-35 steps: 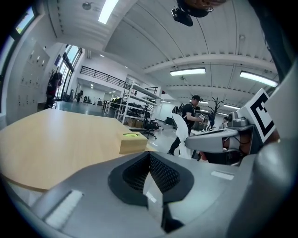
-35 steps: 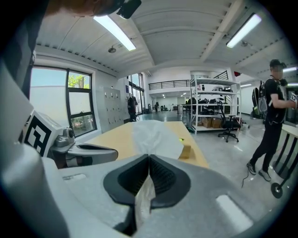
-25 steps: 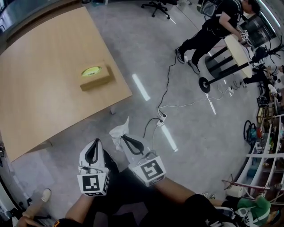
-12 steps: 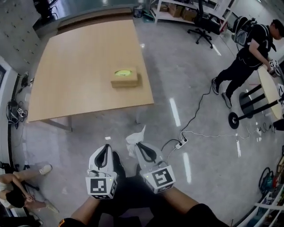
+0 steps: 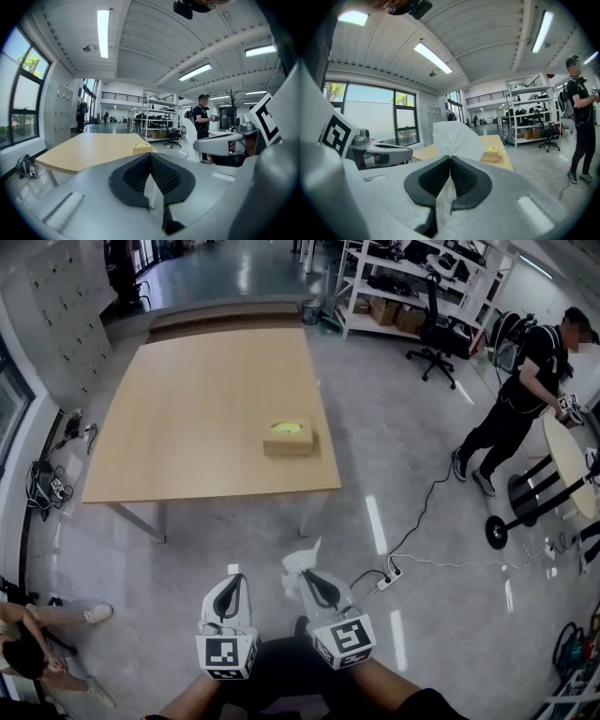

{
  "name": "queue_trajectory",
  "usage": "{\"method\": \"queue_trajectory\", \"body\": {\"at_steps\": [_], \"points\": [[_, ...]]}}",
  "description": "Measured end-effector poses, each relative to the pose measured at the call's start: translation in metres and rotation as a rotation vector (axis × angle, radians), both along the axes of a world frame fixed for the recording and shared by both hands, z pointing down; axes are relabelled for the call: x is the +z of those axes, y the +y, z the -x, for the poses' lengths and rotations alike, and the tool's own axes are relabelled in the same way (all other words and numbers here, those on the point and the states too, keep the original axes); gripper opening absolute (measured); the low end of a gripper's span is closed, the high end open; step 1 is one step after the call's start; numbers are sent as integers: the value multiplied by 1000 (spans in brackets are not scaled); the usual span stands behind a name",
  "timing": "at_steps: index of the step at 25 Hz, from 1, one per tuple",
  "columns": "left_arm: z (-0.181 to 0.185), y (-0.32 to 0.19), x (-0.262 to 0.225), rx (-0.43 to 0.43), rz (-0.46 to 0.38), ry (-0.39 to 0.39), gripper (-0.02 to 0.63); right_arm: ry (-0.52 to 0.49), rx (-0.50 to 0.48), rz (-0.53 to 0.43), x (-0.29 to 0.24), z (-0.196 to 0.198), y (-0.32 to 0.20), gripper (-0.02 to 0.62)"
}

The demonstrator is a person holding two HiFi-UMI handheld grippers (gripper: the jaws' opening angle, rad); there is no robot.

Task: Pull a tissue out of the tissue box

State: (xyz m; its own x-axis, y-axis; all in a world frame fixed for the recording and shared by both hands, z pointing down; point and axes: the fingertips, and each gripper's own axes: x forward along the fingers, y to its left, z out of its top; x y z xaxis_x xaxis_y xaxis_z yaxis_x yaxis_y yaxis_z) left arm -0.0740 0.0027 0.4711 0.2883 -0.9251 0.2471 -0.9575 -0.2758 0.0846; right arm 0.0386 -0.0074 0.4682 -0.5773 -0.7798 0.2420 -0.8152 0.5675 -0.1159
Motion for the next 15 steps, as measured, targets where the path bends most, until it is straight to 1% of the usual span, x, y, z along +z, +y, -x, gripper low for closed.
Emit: {"method": "queue_trajectory", "body": {"at_steps": [3, 9, 12, 15], "points": [[23, 15, -3, 2, -2, 5, 18, 6, 13, 7, 1, 21, 16, -2], [55, 44, 12, 42, 15, 61, 18, 32, 56, -7, -6, 55, 46, -2], [59, 48, 9, 66, 17, 73, 18, 42, 74, -10, -7, 62, 61, -2], [52, 55, 11, 99, -3, 96, 18, 51, 96, -1, -4, 57, 72, -2]]}}
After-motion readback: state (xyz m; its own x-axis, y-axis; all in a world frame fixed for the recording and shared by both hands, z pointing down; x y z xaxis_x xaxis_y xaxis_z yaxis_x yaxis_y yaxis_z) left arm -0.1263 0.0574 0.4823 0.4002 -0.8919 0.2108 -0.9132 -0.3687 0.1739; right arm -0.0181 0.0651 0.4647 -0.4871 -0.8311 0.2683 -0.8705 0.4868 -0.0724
